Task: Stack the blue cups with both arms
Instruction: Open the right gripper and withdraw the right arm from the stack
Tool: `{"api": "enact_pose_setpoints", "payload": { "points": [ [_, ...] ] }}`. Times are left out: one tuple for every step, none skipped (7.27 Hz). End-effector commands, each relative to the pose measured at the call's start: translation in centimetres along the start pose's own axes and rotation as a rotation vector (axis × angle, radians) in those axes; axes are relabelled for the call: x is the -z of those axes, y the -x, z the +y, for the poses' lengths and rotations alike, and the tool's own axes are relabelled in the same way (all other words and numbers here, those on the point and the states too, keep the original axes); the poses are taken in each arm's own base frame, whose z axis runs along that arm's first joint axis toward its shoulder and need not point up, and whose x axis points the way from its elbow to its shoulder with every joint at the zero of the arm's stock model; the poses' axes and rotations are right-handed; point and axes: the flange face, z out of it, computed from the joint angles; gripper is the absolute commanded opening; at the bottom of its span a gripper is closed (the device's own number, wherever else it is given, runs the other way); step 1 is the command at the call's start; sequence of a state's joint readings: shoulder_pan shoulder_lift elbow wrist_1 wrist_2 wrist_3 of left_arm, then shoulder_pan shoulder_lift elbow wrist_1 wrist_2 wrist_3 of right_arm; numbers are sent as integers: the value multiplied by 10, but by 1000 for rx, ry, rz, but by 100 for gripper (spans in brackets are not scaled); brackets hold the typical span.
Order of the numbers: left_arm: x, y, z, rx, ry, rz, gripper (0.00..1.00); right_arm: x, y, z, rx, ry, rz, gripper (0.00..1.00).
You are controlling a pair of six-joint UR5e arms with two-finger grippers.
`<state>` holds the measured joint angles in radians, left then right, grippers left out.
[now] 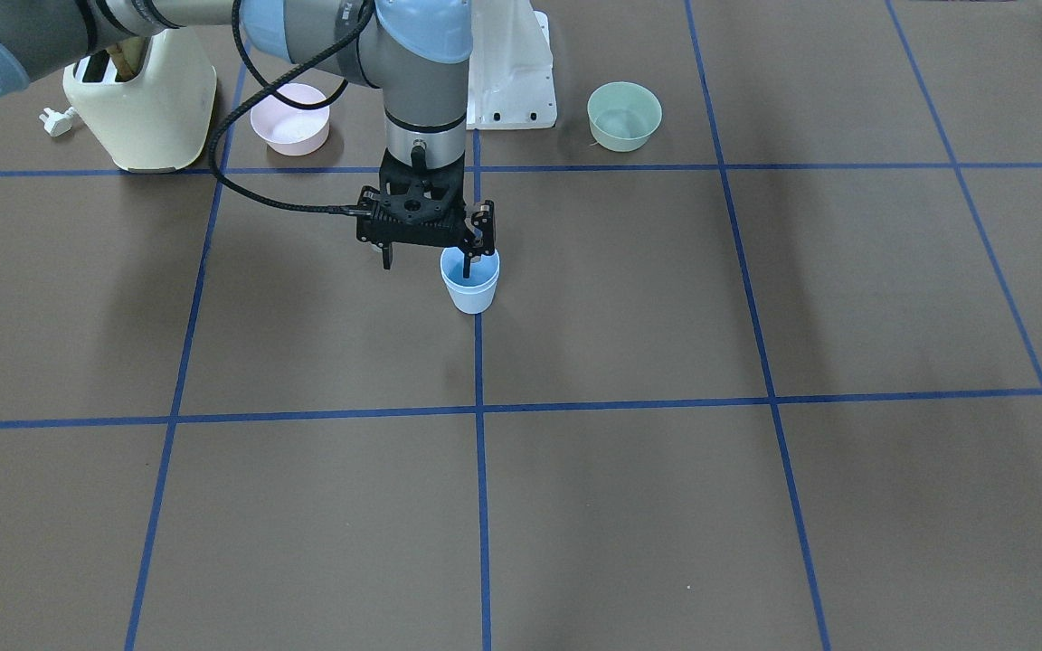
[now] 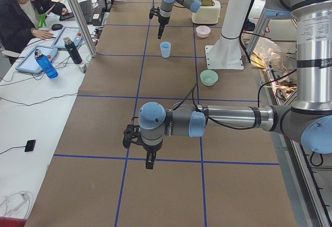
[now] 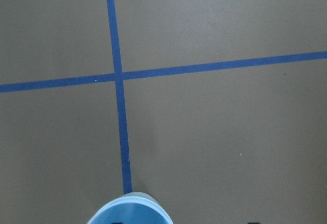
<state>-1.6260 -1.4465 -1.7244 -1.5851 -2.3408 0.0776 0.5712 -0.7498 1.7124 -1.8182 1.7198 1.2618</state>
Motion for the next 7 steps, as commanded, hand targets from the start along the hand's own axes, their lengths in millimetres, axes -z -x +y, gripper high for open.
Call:
{"api": "enact_pose_setpoints", "payload": {
  "points": [
    [0, 0, 0, 33, 4, -1, 99, 36, -68, -101, 54, 29, -36, 100],
    [-1, -1, -1, 31, 4, -1, 99, 47, -129, -153, 122, 58, -48, 100],
    [-1, -2, 0, 25, 3, -3, 99, 47, -205, -199, 203, 85, -44, 100],
    [-2, 0, 0, 28, 7, -12, 98, 37, -284, -232, 277, 103, -39, 100],
    [-2, -1, -1, 27, 10, -14, 99, 29, -371, -254, 320, 120, -40, 100],
    [-5, 1, 2, 31, 17, -14, 99, 22, -459, -261, 358, 143, -28, 100],
    [-5, 1, 2, 32, 19, -9, 99, 13, -537, -249, 360, 174, -20, 100]
  ]
}}
